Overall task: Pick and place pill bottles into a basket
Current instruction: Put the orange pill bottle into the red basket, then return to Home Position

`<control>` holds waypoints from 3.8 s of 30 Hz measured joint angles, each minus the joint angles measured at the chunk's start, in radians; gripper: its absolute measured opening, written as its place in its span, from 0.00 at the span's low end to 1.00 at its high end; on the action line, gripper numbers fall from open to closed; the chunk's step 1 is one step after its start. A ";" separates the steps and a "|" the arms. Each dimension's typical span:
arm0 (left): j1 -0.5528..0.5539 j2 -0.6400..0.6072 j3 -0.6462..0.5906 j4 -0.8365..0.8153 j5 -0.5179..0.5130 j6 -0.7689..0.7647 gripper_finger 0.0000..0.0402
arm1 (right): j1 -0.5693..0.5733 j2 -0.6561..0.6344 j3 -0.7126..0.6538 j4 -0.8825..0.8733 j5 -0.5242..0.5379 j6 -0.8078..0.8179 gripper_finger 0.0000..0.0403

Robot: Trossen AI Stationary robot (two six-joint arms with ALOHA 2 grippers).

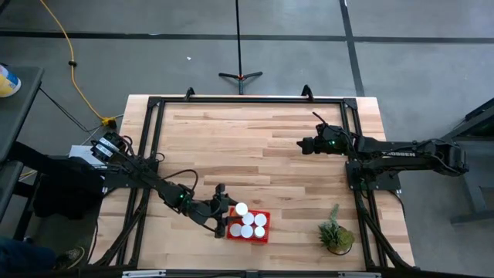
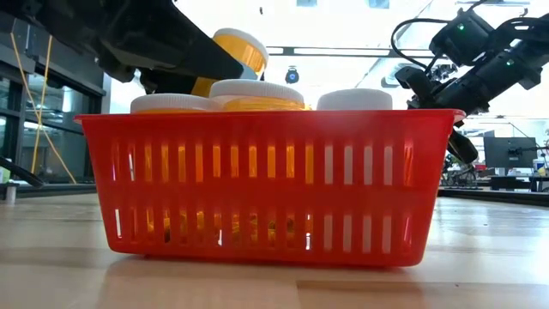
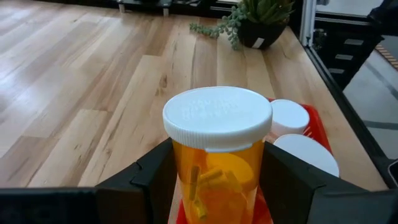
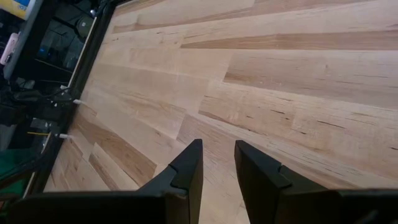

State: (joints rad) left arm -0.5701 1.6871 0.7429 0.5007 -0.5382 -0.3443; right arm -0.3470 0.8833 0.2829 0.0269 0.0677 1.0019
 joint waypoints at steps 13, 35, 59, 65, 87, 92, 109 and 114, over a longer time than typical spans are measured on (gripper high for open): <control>-0.001 0.000 0.000 -0.007 0.004 -0.001 0.58 | 0.000 0.000 0.000 0.000 0.000 -0.036 0.21; -0.006 0.068 0.000 0.054 0.029 -0.003 0.58 | 0.000 0.000 0.000 0.032 0.006 -0.068 0.21; 0.010 0.068 0.000 0.014 0.045 -0.001 0.74 | 0.000 0.000 0.000 0.054 0.008 -0.078 0.21; 0.023 0.067 0.000 0.013 0.057 -0.004 0.83 | 0.000 0.000 0.000 0.054 0.008 -0.078 0.21; 0.171 -0.151 0.029 0.023 0.276 0.008 0.38 | 0.000 -0.004 0.000 0.276 0.039 -0.303 0.21; 0.327 -0.251 0.029 0.056 0.411 0.098 0.13 | 0.000 -0.009 0.000 0.293 0.039 -0.400 0.21; 0.717 -0.463 0.029 -0.192 0.530 0.181 0.06 | 0.001 -0.008 0.000 0.293 -0.107 -0.596 0.21; 0.663 -0.605 -0.025 -0.268 0.536 0.235 0.06 | 0.001 -0.008 0.000 0.294 -0.157 -0.641 0.21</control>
State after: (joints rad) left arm 0.0928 1.0821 0.7177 0.2326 -0.0026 -0.1088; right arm -0.3462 0.8753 0.2829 0.3206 -0.0894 0.3608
